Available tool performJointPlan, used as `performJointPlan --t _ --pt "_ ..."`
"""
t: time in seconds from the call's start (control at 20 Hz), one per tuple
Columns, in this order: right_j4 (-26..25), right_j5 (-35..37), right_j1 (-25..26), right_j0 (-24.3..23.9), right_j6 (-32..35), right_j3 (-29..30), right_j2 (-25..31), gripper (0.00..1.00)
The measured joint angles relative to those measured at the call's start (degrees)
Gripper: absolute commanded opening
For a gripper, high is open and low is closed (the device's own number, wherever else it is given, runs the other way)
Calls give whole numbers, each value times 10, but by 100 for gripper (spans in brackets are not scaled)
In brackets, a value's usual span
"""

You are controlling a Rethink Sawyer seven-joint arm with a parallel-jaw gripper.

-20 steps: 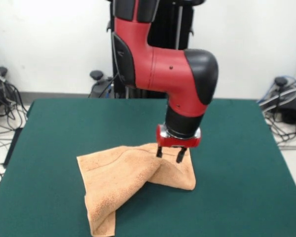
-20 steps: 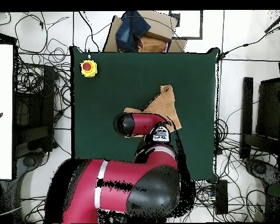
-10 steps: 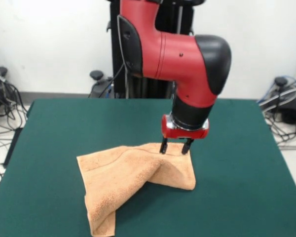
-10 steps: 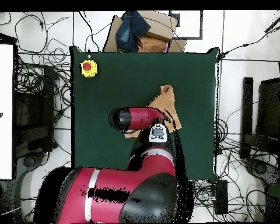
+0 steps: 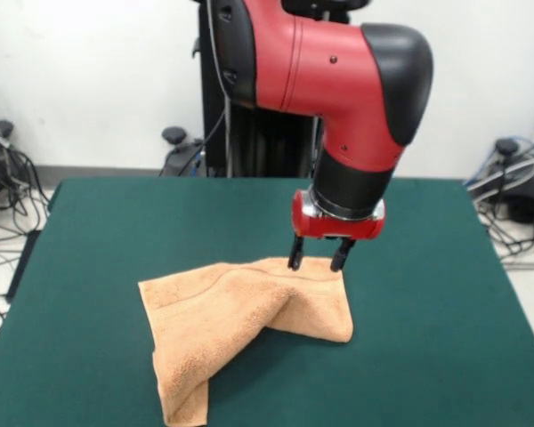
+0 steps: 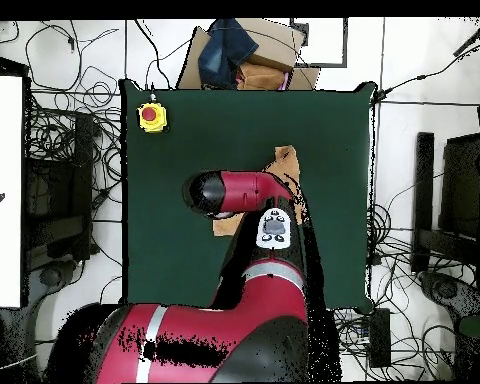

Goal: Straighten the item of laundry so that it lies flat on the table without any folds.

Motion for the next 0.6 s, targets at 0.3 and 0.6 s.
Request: performJointPlan --t 0.3,0.6 --pt "0 -4 13 0 0 -15 -5 100" --pt "0 -15 26 -2 0 -19 -17 100"
